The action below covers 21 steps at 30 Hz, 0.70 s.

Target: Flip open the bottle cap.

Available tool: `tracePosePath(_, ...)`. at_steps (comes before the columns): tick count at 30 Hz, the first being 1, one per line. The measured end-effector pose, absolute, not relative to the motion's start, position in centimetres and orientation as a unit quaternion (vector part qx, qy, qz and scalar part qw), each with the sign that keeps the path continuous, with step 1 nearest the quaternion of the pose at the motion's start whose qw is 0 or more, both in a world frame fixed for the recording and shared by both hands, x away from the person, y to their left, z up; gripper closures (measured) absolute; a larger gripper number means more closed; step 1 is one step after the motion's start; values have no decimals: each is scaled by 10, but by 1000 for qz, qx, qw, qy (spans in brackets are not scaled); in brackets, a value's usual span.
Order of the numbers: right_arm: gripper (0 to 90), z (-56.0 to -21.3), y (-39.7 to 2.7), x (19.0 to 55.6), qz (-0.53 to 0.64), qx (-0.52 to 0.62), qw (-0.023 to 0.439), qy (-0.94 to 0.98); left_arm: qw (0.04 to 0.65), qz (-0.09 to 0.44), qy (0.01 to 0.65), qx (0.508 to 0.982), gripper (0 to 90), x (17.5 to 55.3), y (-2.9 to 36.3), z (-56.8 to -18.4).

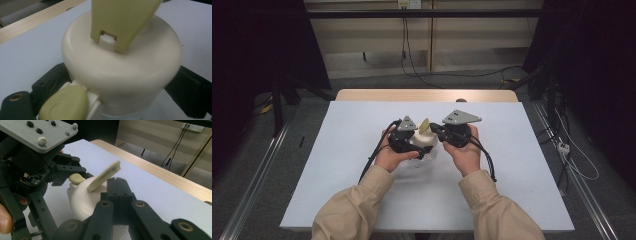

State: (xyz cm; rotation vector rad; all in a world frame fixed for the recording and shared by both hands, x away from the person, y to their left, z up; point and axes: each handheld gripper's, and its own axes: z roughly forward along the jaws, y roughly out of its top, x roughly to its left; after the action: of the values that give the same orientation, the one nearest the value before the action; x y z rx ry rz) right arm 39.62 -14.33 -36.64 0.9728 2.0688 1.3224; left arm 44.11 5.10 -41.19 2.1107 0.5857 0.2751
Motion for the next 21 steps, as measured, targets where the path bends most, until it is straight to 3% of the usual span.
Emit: tracePosePath(21, 900, -364, -138, 396, 489, 355, 247, 757, 465, 100, 246, 845, 100, 436, 67, -400)
